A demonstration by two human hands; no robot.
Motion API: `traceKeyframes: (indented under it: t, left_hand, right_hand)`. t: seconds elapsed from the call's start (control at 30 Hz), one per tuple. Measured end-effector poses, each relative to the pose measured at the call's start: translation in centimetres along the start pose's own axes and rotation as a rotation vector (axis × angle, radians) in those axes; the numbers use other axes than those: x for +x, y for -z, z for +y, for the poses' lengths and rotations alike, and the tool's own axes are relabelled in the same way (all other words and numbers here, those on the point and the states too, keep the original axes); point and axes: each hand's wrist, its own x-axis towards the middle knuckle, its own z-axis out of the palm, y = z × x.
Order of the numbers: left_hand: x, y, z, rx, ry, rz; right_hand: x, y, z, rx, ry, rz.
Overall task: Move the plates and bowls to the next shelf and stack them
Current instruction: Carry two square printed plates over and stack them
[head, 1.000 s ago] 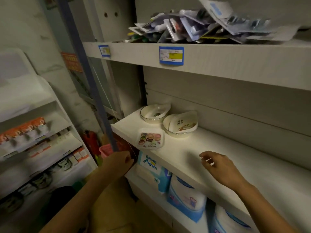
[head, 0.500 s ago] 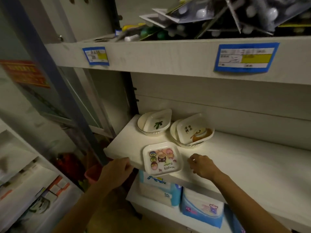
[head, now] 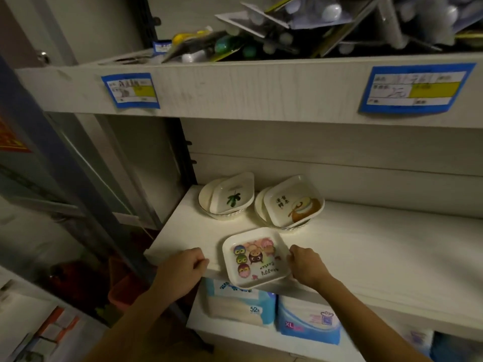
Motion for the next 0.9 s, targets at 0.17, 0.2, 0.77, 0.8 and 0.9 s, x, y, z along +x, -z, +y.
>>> traceKeyframes:
  t: [0.17,0.2,0.77,0.8,0.9]
  left_hand:
    - [3.1,-0.9,4.7,-0.198,-0.068,-0.033]
    - [3.8,-1.3,5.9,-0.252,-0.083,-0.043]
    - [16.5,-6.5,17.2,-0.160,0.272,-0.223]
    - [16.9,-6.7,17.1,-0.166,0.292,-0.232]
    - [17.7,-6.8,17.1,-0.119,0.286,-0.203]
  right_hand:
    - [-3.8,3.7,4.5,0.027,0.012,0.055]
    - [-4.7,4.6,5.7,0.031,-0.002,0.074]
    - [-10.0,11.7,16.4,0.108,-0.252,0.334]
    - [-10.1,11.9,16.6,0.109,-0.260,0.339]
    - [-10.4,12.2,17.2,0.120,-0.275,0.355]
